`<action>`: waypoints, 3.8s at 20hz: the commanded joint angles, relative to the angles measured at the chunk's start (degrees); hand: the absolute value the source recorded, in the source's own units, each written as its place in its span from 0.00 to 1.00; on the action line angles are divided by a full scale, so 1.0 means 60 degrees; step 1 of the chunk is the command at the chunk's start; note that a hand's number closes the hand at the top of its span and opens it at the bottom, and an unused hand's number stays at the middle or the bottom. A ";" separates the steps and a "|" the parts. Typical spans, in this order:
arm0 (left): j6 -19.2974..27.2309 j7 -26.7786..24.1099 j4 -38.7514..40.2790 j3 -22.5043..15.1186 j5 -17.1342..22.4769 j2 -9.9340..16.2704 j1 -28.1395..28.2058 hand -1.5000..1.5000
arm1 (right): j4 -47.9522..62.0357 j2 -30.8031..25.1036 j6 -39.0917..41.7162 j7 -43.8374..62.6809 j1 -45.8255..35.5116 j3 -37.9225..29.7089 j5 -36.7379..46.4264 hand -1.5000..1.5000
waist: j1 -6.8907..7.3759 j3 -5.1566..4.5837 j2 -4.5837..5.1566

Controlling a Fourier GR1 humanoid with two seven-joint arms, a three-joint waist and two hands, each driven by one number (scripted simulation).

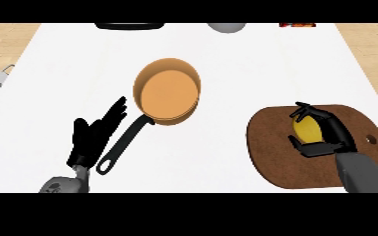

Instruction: Pick the lemon from the cutting board and place it in the pot

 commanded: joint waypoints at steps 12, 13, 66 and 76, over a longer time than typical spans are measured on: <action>0.0180 0.0211 -0.0532 -0.0013 -0.0183 -0.0106 0.0221 0.50 | -0.8646 0.1442 -0.4177 0.4133 0.3532 0.1785 0.1409 1.00 | -0.0161 0.0173 0.0046; -0.0070 0.0298 -0.0029 0.0288 0.0074 0.0010 -0.0238 0.50 | -0.9053 0.1329 -0.4496 0.4452 0.3418 0.1741 0.1694 1.00 | -0.0115 0.0181 0.0104; -0.0316 0.0247 0.0043 -0.0226 -0.0675 -0.0765 -0.0612 0.50 | -0.2146 0.3763 -0.2486 1.4886 -0.7788 0.4755 0.3997 0.00 | 0.0963 0.0201 0.0370; -0.0580 0.0416 -0.0118 0.0169 -0.0334 -0.0408 -0.0437 0.50 | -0.3410 0.3764 -0.8339 1.3924 -0.7371 0.3552 0.3512 0.00 | 0.0618 0.0208 0.0236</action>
